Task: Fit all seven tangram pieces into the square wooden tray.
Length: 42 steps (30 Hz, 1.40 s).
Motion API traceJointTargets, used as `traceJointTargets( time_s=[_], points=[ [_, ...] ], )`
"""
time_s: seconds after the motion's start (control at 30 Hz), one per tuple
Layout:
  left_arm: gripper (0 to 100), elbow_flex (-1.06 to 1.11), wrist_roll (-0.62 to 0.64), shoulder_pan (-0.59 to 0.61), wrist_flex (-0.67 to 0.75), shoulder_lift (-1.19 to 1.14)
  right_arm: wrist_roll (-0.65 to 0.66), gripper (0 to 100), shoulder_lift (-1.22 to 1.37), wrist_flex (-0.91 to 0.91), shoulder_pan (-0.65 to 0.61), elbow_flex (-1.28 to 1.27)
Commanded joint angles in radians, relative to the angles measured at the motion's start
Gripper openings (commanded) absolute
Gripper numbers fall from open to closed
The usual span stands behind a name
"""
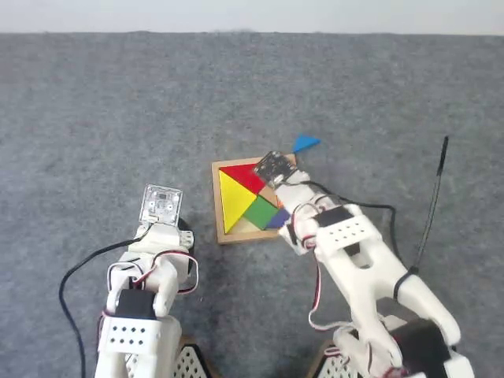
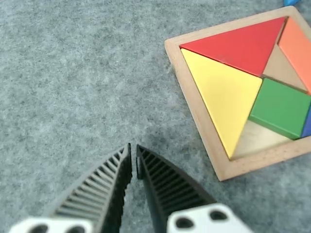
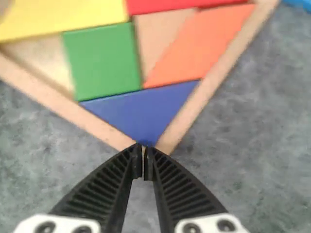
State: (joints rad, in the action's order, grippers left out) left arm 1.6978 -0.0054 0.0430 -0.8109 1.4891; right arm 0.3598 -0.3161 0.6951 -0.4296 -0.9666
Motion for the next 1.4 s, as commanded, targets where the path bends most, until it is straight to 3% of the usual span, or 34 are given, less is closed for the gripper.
traceJointTargets(
  time_s=[0.0, 0.27, 0.5, 0.6, 0.87, 1.0, 1.13, 1.37],
  points=[
    [2, -0.008, 0.006, 0.003, -0.005, 0.012, 0.018, 0.6, 0.054, -0.019, 0.050, 0.098],
    [2, -0.008, 0.006, 0.003, -0.005, 0.012, 0.028, 0.6, -0.016, -0.022, 0.064, 0.106],
    [2, -0.008, 0.006, 0.003, -0.005, 0.012, -0.104, 0.6, -0.048, 0.056, 0.163, 0.279],
    [2, -0.008, 0.006, 0.003, -0.005, 0.012, -0.167, 0.6, 0.062, 0.154, 0.165, 0.479],
    [2, -0.008, 0.006, 0.003, -0.005, 0.012, -0.542, 0.7, 0.495, 0.209, 0.159, 0.979],
    [2, -0.008, 0.006, 0.003, -0.005, 0.012, -0.647, 12.1, 0.704, 0.292, 0.154, 1.217],
    [2, -0.008, 0.006, 0.003, -0.005, 0.012, -0.845, 22.1, 0.905, 0.371, 0.156, 1.453],
    [2, -0.008, 0.006, 0.005, -0.005, 0.012, -0.914, 22.1, 1.199, 0.435, 0.131, 1.795]
  ],
)
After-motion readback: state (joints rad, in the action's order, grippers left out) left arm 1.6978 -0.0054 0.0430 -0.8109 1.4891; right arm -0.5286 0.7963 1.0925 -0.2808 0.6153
